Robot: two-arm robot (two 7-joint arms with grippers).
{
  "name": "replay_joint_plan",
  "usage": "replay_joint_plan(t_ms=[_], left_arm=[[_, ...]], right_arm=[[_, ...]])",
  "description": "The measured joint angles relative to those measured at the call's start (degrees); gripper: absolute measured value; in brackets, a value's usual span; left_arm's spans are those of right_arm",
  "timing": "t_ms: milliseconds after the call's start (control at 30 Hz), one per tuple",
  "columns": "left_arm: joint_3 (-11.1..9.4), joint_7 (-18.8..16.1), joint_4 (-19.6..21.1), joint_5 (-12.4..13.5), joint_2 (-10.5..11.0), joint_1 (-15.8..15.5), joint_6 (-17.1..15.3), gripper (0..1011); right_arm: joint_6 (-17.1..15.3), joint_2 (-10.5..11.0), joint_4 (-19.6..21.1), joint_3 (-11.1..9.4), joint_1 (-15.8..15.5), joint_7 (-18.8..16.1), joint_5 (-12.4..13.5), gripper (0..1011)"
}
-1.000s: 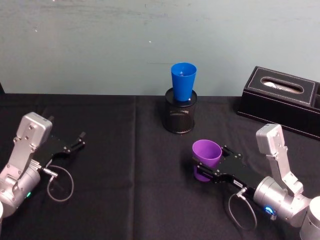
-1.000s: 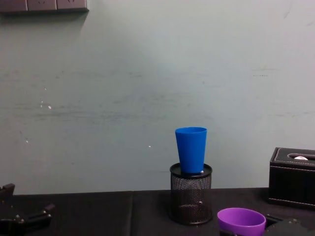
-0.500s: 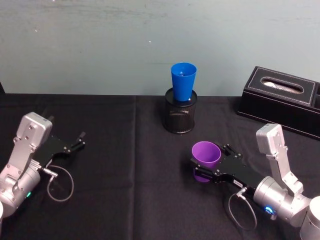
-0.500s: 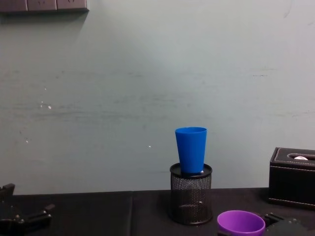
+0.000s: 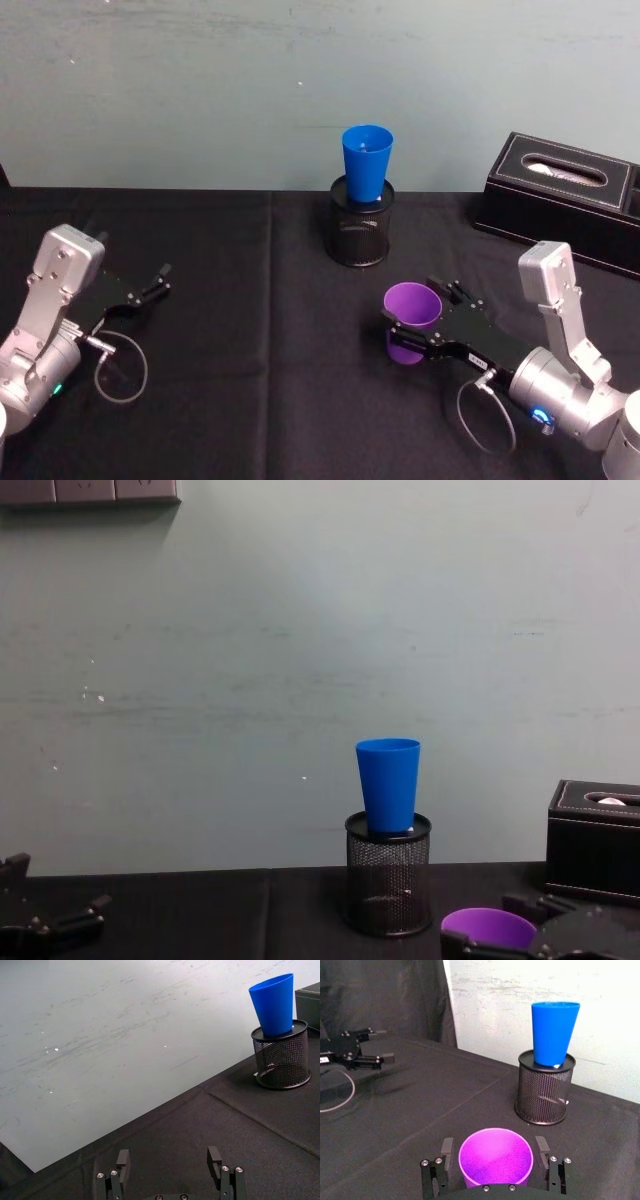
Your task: Pick up one cup with a gripper and tap it against the other cup.
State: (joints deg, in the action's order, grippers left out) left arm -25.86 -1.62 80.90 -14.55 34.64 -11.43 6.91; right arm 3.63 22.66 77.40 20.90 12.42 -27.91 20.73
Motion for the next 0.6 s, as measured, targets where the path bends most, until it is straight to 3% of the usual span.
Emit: replay_joint_plan(t_ms=[600], left_arm=[[0.0, 0.0, 0.0, 0.0, 0.0, 0.0, 0.0, 1011]], right_arm=[[0.7, 0.1, 4.2, -1.7, -1.7, 1.3, 2.3, 1003]])
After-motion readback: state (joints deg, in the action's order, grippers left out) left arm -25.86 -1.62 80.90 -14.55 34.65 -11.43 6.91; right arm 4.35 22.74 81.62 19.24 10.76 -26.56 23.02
